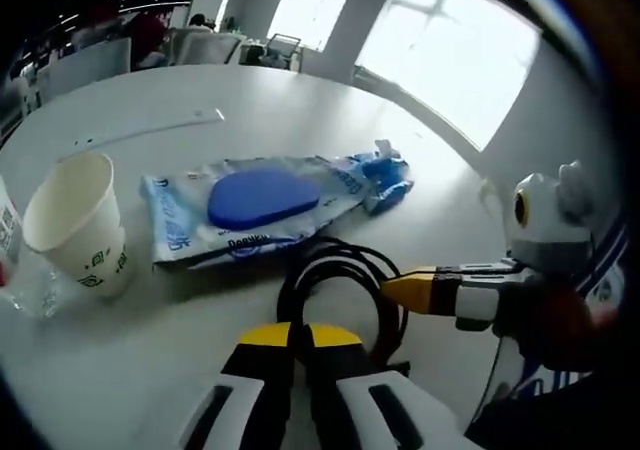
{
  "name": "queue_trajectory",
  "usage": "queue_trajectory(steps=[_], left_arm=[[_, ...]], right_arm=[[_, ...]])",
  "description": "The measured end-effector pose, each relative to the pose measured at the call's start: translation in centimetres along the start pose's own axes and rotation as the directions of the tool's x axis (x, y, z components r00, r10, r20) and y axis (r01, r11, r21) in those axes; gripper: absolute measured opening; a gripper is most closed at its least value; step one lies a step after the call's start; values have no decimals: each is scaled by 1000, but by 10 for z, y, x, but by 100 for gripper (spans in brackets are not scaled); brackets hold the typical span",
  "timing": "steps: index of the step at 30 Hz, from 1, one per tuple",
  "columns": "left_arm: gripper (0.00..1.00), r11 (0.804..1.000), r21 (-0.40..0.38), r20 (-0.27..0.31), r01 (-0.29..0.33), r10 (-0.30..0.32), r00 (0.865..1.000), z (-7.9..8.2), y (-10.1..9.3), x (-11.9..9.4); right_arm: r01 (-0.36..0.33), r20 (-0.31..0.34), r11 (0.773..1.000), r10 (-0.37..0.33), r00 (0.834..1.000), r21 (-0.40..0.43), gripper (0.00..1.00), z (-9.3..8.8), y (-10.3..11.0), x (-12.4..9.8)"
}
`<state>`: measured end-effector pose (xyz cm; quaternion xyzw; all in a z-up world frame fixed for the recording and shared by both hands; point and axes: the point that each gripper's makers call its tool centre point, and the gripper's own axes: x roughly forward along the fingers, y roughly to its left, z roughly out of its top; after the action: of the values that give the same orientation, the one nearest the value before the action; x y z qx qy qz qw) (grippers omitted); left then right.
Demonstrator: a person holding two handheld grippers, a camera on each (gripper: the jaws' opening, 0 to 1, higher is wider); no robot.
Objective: Arrange the tabletop items into an orderly group along one side of the table until the central work area is clear of visible clutter.
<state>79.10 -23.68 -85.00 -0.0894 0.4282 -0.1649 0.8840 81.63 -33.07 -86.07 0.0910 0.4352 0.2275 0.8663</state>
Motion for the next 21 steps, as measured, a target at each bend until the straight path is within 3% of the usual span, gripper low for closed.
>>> queue_trajectory(steps=[21], left_arm=[[1, 998, 55, 70, 27, -30, 997, 26, -30, -12]], right_arm=[[13, 71, 999, -17, 997, 51, 0, 14, -10, -30]])
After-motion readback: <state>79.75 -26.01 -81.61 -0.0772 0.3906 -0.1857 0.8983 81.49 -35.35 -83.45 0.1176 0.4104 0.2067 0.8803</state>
